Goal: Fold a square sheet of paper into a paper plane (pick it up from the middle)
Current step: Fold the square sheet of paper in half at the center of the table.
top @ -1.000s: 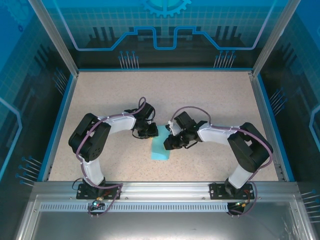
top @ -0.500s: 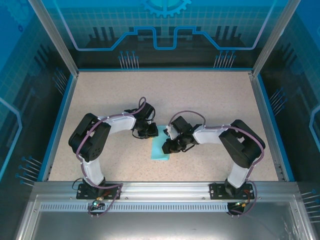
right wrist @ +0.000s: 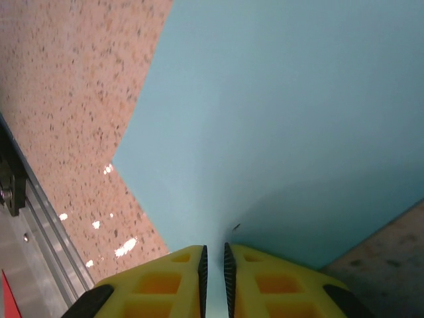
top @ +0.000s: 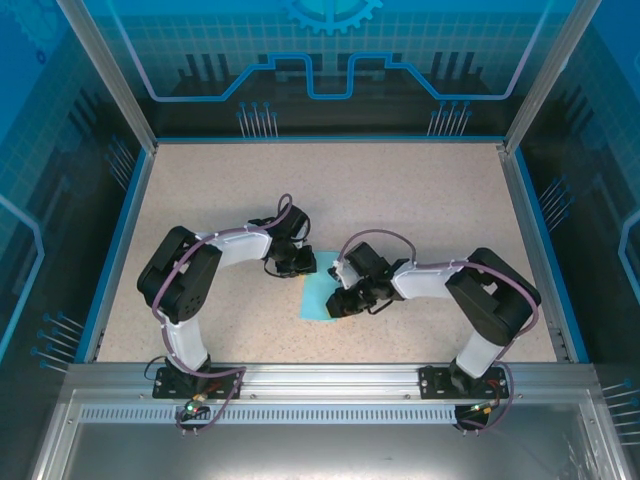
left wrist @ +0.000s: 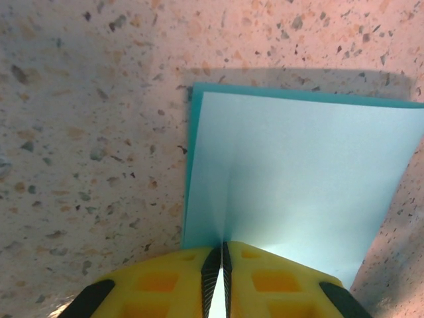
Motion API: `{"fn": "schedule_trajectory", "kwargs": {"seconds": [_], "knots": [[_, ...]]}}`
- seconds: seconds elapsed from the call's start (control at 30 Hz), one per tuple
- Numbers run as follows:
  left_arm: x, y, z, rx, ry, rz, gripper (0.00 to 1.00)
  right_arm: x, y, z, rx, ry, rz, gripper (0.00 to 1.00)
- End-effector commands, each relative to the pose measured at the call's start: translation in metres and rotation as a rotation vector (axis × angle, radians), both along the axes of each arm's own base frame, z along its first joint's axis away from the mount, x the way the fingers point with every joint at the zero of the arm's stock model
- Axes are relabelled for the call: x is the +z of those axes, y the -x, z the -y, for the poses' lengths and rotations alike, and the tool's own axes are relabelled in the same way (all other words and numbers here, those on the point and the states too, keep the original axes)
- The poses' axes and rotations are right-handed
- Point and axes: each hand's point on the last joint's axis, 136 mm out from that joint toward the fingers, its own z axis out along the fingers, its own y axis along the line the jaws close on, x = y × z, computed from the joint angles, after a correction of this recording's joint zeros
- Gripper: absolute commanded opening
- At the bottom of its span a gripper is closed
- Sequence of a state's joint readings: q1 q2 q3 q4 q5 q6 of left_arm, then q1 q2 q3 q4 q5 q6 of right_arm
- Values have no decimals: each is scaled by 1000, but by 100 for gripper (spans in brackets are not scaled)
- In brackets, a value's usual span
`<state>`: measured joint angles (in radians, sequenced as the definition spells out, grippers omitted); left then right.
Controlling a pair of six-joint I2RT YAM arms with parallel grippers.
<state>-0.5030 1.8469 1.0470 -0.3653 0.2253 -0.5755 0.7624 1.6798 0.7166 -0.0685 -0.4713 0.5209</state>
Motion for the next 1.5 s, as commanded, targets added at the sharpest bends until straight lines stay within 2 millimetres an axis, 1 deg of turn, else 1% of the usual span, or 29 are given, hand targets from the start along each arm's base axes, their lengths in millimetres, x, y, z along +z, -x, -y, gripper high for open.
{"fn": "schedule_trajectory", "kwargs": {"seconds": [0.0, 0.27, 0.33, 0.37, 0.43, 0.53, 0.57, 0.63, 0.77, 0.87, 0.97, 1.07, 1.17, 1.23, 1.33, 1.4, 1.47], "knots": [[-51, 29, -43, 20, -195, -137, 17, -19, 56, 26, 77, 125, -155, 18], [-53, 27, -41, 15, -190, -140, 17, -26, 78, 44, 103, 209, -164, 18], [-52, 26, -39, 15, -177, -139, 17, -20, 75, 43, 99, 203, -149, 18], [-51, 26, -37, 13, -171, -138, 17, -13, 71, 39, 93, 185, -132, 18], [-49, 25, -36, 13, -160, -136, 17, 11, 58, 26, 80, 120, -87, 18], [-44, 24, -33, 12, -146, -127, 17, 43, 32, 11, 39, 37, -20, 18], [-42, 23, -32, 10, -139, -123, 17, 50, 23, 8, 15, 11, -1, 19], [-37, 22, -29, 11, -121, -117, 17, 55, 6, 4, -24, -13, 28, 19], [-27, 19, -26, 6, -99, -100, 17, 48, -19, 0, -72, -23, 57, 19], [-20, 18, -24, 0, -92, -86, 18, 38, -30, -1, -93, -26, 48, 20], [-17, 16, -25, -5, -97, -79, 18, 21, -27, 1, -88, -2, 18, 20], [-14, 13, -24, -7, -93, -71, 18, 0, -19, 7, -77, 36, -16, 20], [-12, 11, -23, -9, -92, -65, 18, -12, -9, 15, -63, 79, -35, 20], [-9, 10, -22, -14, -91, -59, 18, -15, -2, 21, -58, 95, -48, 20], [-5, 7, -21, -22, -91, -51, 18, -14, 6, 28, -54, 108, -59, 21], [0, 4, -20, -23, -86, -41, 19, -5, 6, 29, -58, 94, -46, 21], [8, 1, -17, -26, -69, -24, 19, 13, 0, 25, -68, 52, -28, 22]]}}
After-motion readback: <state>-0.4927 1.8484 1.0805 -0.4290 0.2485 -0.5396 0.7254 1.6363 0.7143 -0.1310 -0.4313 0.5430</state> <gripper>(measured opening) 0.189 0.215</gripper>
